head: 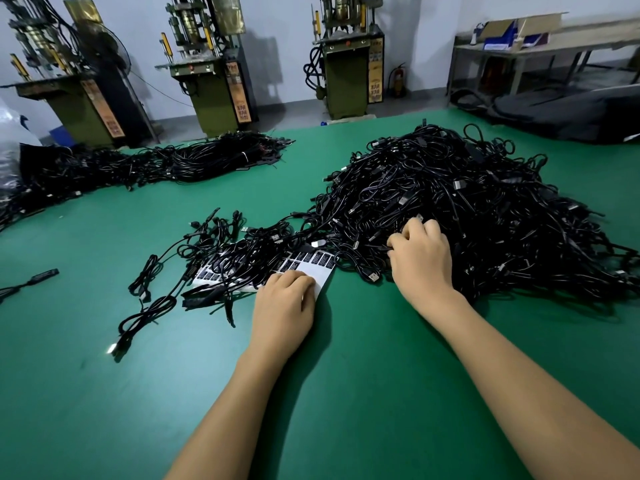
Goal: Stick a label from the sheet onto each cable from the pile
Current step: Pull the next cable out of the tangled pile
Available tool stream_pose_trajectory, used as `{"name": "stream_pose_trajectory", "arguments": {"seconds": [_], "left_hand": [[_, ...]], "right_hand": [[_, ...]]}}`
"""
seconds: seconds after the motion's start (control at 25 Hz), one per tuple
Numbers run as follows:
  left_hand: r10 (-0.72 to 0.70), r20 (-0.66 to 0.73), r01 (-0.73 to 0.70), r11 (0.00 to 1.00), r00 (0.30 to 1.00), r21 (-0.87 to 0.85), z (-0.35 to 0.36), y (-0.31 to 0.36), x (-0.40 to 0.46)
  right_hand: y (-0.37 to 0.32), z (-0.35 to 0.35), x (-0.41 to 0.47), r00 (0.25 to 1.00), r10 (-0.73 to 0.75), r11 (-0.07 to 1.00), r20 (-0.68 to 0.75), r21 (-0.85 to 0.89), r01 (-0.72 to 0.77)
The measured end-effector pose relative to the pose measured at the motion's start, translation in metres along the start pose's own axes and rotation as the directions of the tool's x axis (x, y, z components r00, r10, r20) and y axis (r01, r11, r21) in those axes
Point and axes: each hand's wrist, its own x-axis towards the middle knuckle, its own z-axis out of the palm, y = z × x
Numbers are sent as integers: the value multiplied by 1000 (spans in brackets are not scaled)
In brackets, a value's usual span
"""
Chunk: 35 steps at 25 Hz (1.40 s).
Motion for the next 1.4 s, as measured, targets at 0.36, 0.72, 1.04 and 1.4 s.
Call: {"name": "stream_pose_trajectory", "arguments": {"seconds": [0.36, 0.72, 1.04, 1.4], "left_hand": [[-13, -100, 4, 996, 995, -91, -1, 0, -1], [-326, -48, 232, 760, 944, -607, -9, 1, 1], [-190, 453, 472, 70, 871, -879, -21, 30, 6], [-230, 467, 510, 191, 854, -839, -9, 31, 1]], "right_hand": [[-2, -71, 16, 999, -36, 588, 15, 809, 9], [-2, -97, 17, 967, -43, -605, 251, 763, -225], [-19, -63, 8, 903, -171, 46, 395, 918, -393], [-41, -13, -8, 903, -202, 191, 380, 919, -345]]}}
